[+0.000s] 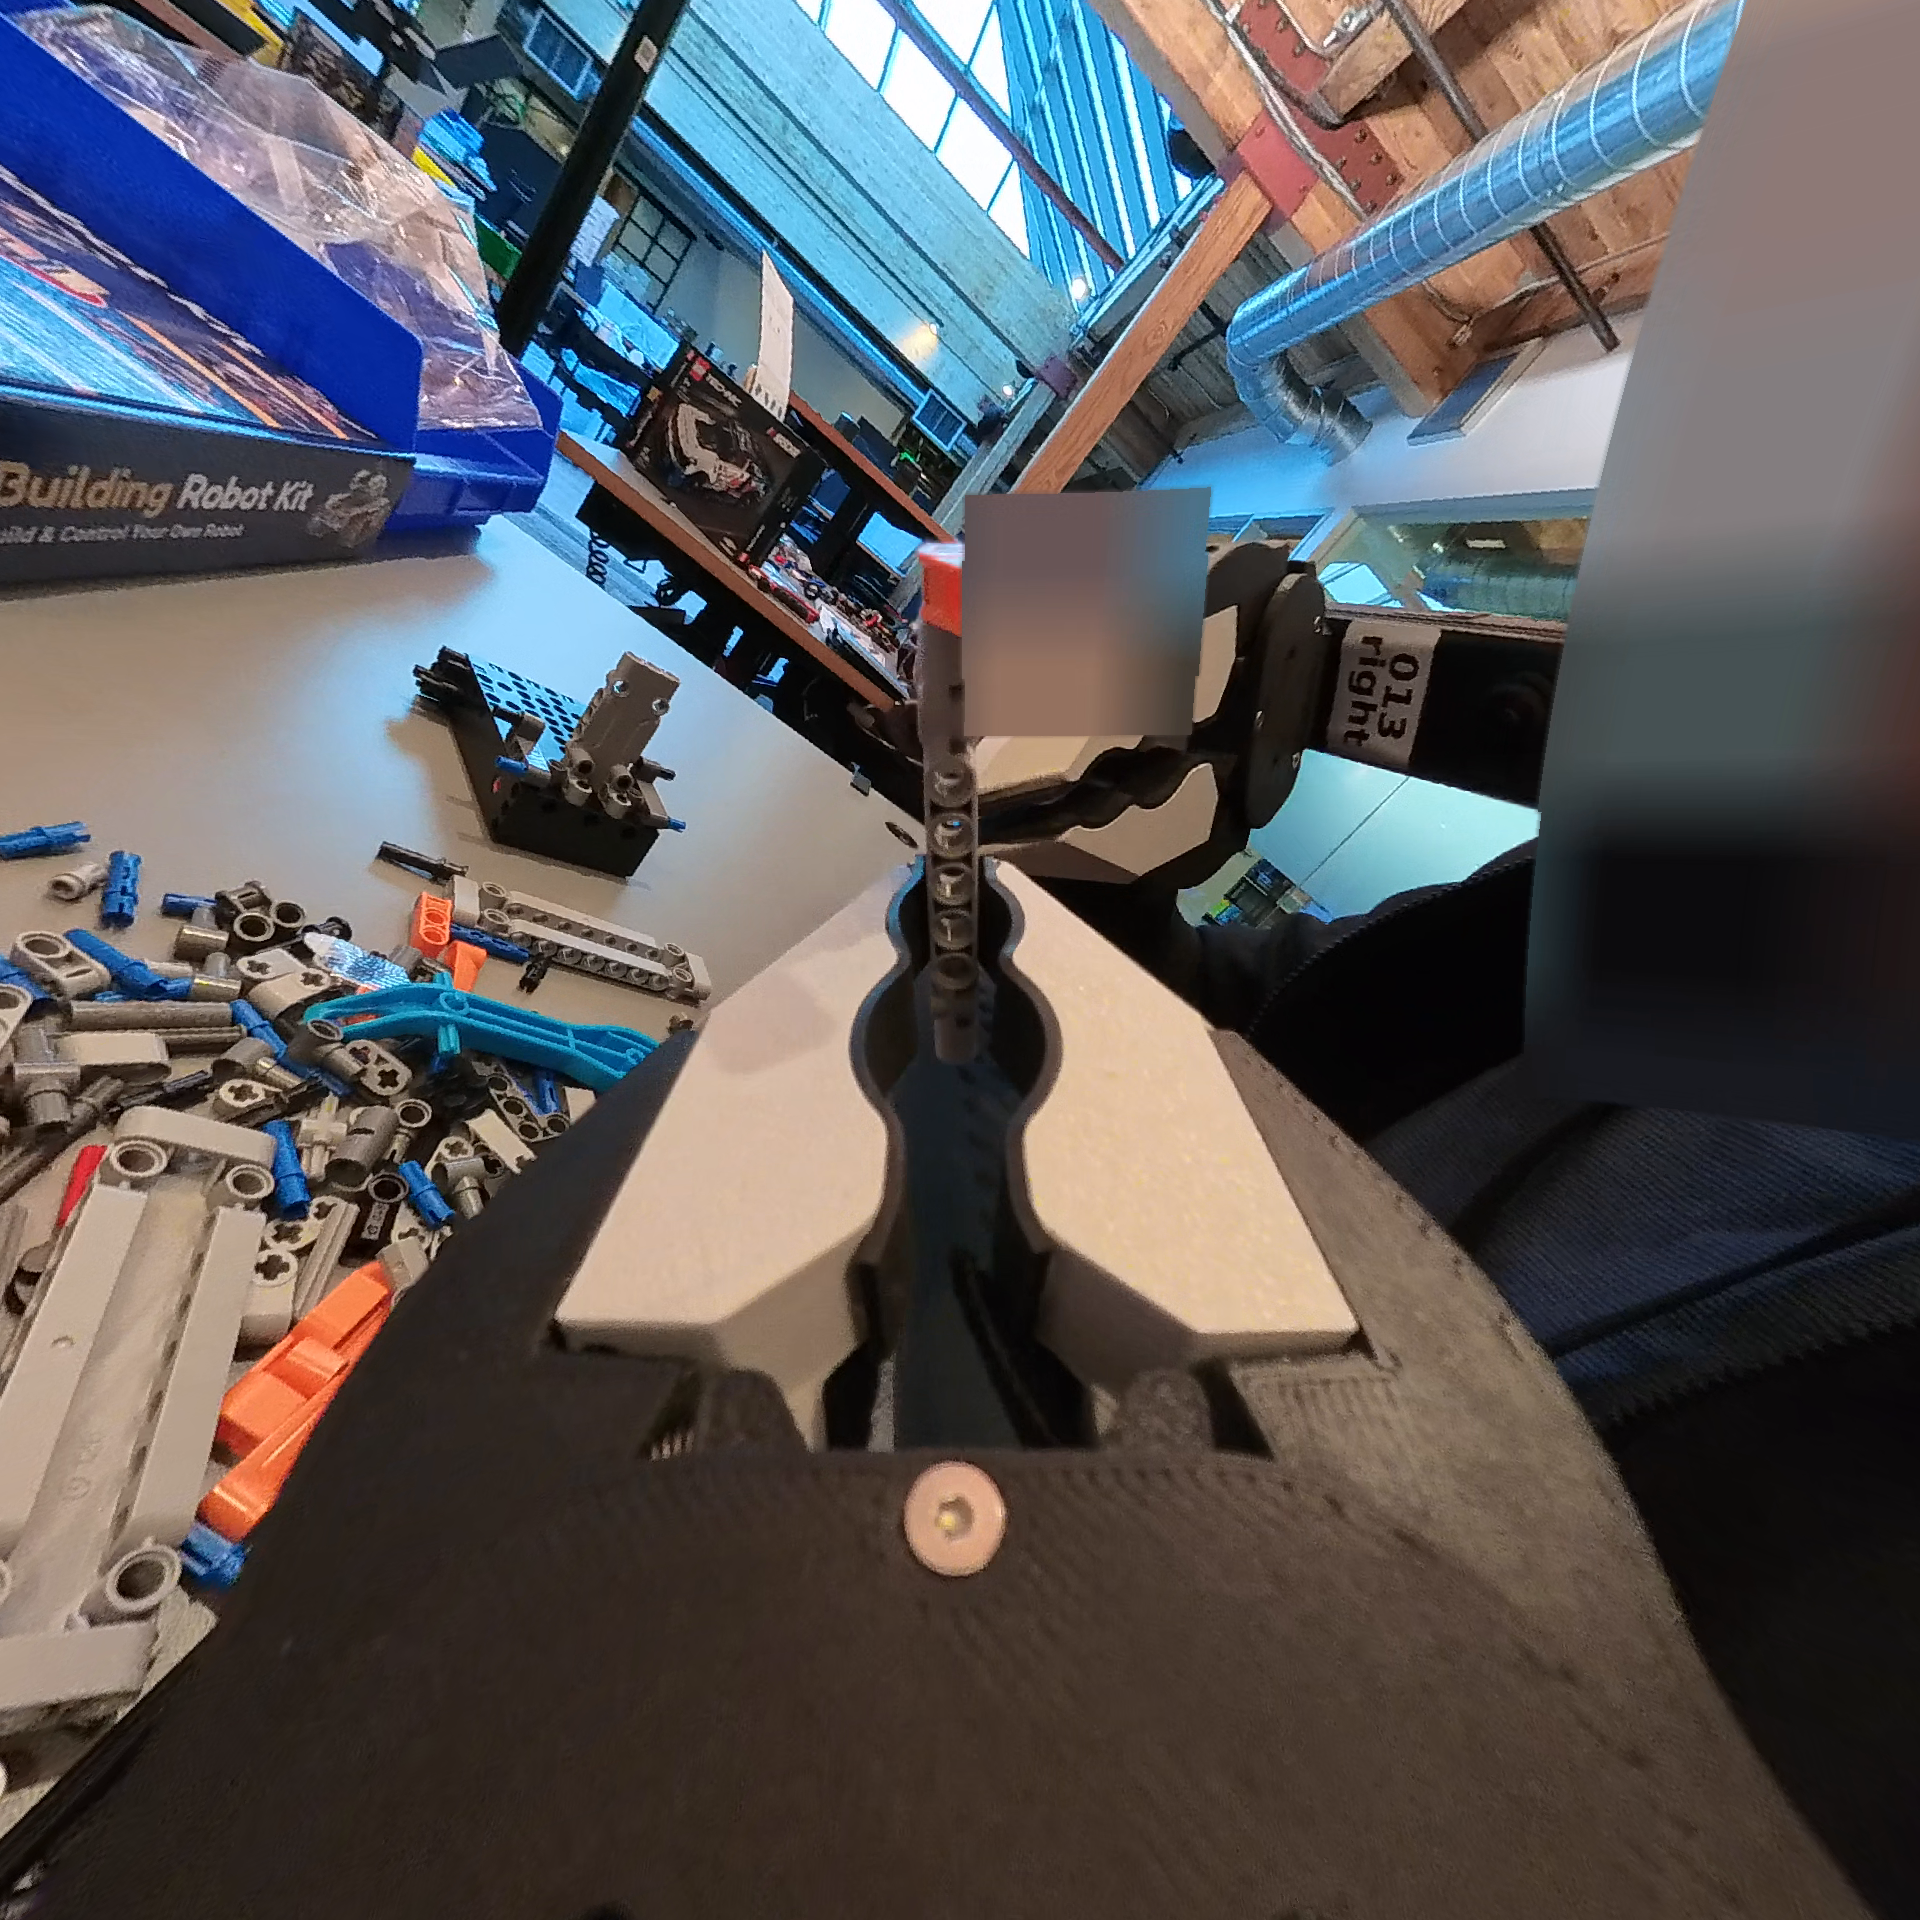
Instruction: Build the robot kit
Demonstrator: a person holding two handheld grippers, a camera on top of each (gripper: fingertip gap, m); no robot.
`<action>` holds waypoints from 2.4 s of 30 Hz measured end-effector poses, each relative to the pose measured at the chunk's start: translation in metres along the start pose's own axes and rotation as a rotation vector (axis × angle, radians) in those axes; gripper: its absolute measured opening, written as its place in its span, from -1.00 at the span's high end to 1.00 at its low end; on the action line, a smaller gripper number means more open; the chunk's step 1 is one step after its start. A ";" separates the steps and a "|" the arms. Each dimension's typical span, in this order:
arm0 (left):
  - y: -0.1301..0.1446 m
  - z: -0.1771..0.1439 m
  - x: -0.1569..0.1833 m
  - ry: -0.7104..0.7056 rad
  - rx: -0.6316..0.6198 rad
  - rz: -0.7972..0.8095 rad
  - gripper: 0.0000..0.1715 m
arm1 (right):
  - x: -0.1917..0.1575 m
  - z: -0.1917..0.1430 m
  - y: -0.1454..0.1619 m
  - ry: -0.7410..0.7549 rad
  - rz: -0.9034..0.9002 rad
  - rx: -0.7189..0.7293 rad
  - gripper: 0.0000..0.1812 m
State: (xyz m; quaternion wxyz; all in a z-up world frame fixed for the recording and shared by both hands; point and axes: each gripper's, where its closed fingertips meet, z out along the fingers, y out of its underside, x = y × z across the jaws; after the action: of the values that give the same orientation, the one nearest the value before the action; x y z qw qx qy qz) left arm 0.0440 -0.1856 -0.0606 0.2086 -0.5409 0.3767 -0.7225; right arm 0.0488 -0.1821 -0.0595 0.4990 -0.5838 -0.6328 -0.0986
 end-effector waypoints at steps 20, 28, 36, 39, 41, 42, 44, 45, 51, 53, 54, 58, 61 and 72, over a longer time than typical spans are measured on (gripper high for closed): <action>0.013 0.004 0.000 0.011 -0.087 -0.018 0.93 | -0.013 -0.004 0.002 -0.060 -0.133 -0.051 0.98; 0.018 0.005 -0.001 0.017 -0.114 -0.027 0.93 | -0.017 -0.005 0.003 -0.109 -0.158 -0.039 0.98; 0.020 0.006 -0.001 0.015 -0.133 -0.021 0.93 | -0.016 -0.005 0.007 -0.165 -0.046 0.019 0.98; 0.020 0.007 -0.001 0.022 -0.129 -0.025 0.93 | -0.015 -0.007 0.006 -0.181 0.019 0.063 0.98; 0.018 0.007 -0.001 0.013 -0.119 -0.014 0.93 | -0.014 -0.007 0.008 -0.178 0.057 0.066 0.98; 0.017 0.006 -0.002 0.012 -0.108 -0.017 0.94 | -0.012 -0.007 0.011 -0.172 0.081 0.062 0.98; 0.012 0.005 0.001 0.029 -0.080 -0.027 0.94 | -0.013 -0.007 0.011 -0.180 0.113 0.080 0.98; 0.010 0.005 -0.001 0.020 -0.072 -0.022 0.94 | -0.015 -0.007 0.012 -0.179 0.112 0.075 0.98; 0.011 0.010 0.002 0.032 -0.062 -0.038 0.85 | -0.021 -0.002 0.008 -0.184 0.149 0.085 0.98; 0.010 0.009 -0.001 0.013 -0.056 -0.037 0.94 | -0.020 -0.002 0.008 -0.182 0.168 0.087 0.98; 0.011 0.009 -0.003 0.003 -0.063 -0.041 0.94 | -0.020 -0.002 0.011 -0.180 0.173 0.075 0.98; 0.012 0.009 -0.008 -0.033 -0.068 -0.020 0.94 | -0.020 0.001 0.011 -0.180 0.226 0.093 0.98; 0.010 0.008 -0.008 -0.022 -0.052 -0.038 0.94 | -0.018 0.003 0.011 -0.164 0.277 0.108 0.98; 0.009 0.008 -0.015 -0.073 -0.052 -0.029 0.94 | -0.016 0.002 0.016 -0.175 0.412 0.142 0.98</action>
State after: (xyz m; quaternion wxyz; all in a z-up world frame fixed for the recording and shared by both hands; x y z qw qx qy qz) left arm 0.0556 -0.1835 -0.0757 0.1975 -0.5777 0.3794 -0.6952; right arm 0.0587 -0.1864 -0.0798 0.4919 -0.6702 -0.5465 0.1010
